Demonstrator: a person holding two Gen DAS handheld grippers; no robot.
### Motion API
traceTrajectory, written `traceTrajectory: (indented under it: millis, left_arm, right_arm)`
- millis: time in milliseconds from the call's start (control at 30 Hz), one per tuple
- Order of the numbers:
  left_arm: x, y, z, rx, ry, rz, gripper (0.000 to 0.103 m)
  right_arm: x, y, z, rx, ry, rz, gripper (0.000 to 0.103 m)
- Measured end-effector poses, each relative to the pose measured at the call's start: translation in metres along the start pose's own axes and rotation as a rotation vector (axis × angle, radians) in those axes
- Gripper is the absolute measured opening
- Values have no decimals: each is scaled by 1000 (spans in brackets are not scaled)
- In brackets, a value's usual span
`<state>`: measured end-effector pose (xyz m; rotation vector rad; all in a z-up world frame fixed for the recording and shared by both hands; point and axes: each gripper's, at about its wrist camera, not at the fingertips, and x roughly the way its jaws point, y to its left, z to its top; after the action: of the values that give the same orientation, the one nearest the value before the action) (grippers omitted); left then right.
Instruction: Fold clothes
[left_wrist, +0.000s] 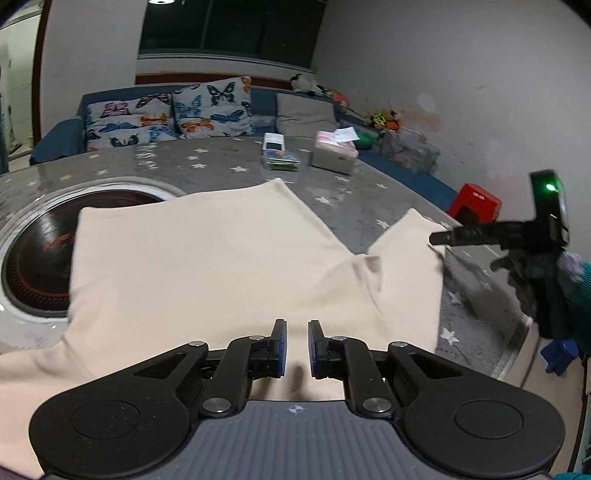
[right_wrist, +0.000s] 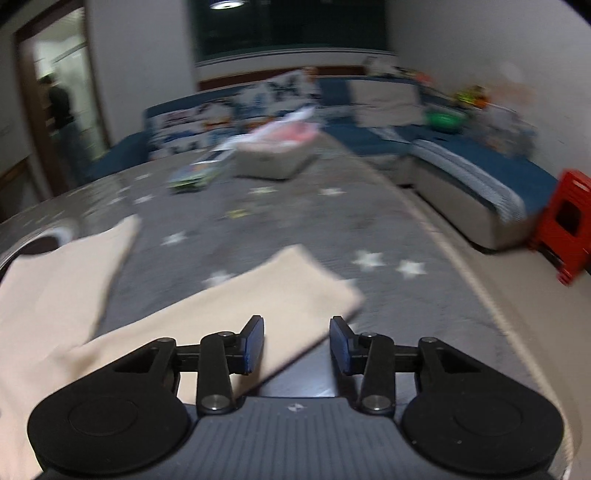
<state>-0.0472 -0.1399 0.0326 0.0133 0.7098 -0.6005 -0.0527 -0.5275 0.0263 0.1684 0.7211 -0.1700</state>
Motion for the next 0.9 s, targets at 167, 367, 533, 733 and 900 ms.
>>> traceTrajectory:
  millis: [167, 367, 533, 733, 900]
  left_arm:
    - [5, -12, 3, 33, 2, -16, 18]
    - [14, -27, 10, 73, 8, -38, 19]
    - [28, -40, 16, 109, 10, -73, 19]
    - [51, -58, 13, 142, 47, -118, 24]
    - [60, -67, 4, 164, 60, -132, 34]
  right_arm:
    - [14, -9, 2, 61, -25, -26, 26]
    - [2, -10, 1, 44, -71, -18, 7]
    - [-18, -19, 3, 57, -120, -27, 6]
    - [-7, -31, -10, 100, -68, -39, 6]
    - [-27, -28, 2, 97, -117, 7, 6]
